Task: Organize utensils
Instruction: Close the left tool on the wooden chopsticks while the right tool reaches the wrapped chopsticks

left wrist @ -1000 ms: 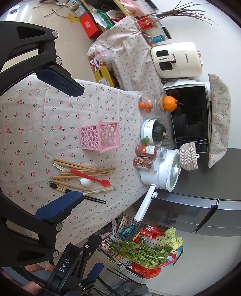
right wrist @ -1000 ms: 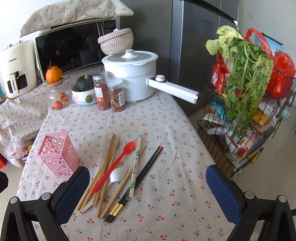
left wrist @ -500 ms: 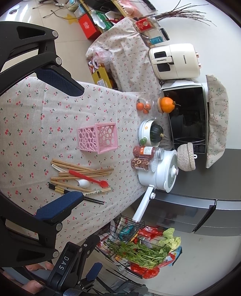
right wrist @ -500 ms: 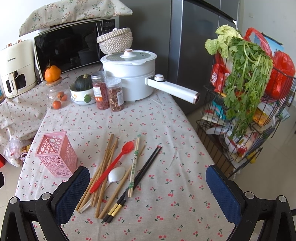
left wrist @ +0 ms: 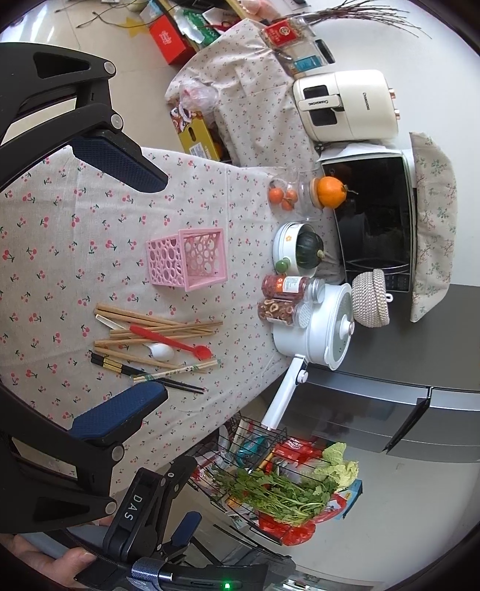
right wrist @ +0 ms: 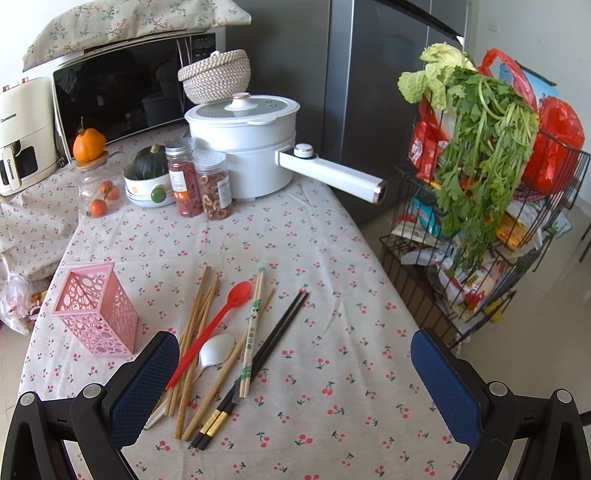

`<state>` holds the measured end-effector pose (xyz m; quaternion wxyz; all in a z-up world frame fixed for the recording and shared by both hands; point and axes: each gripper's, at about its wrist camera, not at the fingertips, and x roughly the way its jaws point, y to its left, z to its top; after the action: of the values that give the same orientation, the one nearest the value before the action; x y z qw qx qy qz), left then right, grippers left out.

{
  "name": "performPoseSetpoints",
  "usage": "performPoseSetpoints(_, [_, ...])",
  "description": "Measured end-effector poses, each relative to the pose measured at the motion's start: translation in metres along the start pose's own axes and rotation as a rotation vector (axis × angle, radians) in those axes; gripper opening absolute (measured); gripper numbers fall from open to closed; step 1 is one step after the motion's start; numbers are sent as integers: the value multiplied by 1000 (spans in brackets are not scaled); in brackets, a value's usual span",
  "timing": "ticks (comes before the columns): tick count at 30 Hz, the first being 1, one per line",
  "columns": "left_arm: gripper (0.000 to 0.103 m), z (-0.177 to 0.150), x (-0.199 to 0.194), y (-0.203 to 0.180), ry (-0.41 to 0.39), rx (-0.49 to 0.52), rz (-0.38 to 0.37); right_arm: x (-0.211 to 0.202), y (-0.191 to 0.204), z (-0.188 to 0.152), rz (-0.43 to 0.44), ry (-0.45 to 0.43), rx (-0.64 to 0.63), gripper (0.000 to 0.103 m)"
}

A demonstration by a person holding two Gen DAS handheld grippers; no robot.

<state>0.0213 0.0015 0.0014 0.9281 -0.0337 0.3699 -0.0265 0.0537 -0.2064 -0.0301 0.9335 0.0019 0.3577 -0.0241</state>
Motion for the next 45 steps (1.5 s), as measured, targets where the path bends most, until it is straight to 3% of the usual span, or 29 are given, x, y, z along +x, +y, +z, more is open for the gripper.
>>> performPoseSetpoints(8, [103,18,59,-22,245,95,-82,19,-17,31,-43,42,19,103])
performPoseSetpoints(13, [103,34,94,-44,309,116,-127,51,-34,48,-39,131,48,103])
performPoseSetpoints(17, [99,45,131,-67,346,168,-110,86,-53,36,-44,216,97,103])
performPoseSetpoints(21, [81,55,177,-80,402,166,-100,119,-70,22,28,324,124,100])
performPoseSetpoints(23, [70,59,202,-84,421,162,-81,131,-79,19,63,355,151,93])
performPoseSetpoints(28, [18,64,263,-79,471,83,-54,157,-91,14,158,426,217,83])
performPoseSetpoints(35, [11,65,323,-72,513,43,29,176,-97,13,169,452,242,82])
performPoseSetpoints(45, [10,54,356,-72,553,44,92,188,-96,13,179,472,246,82])
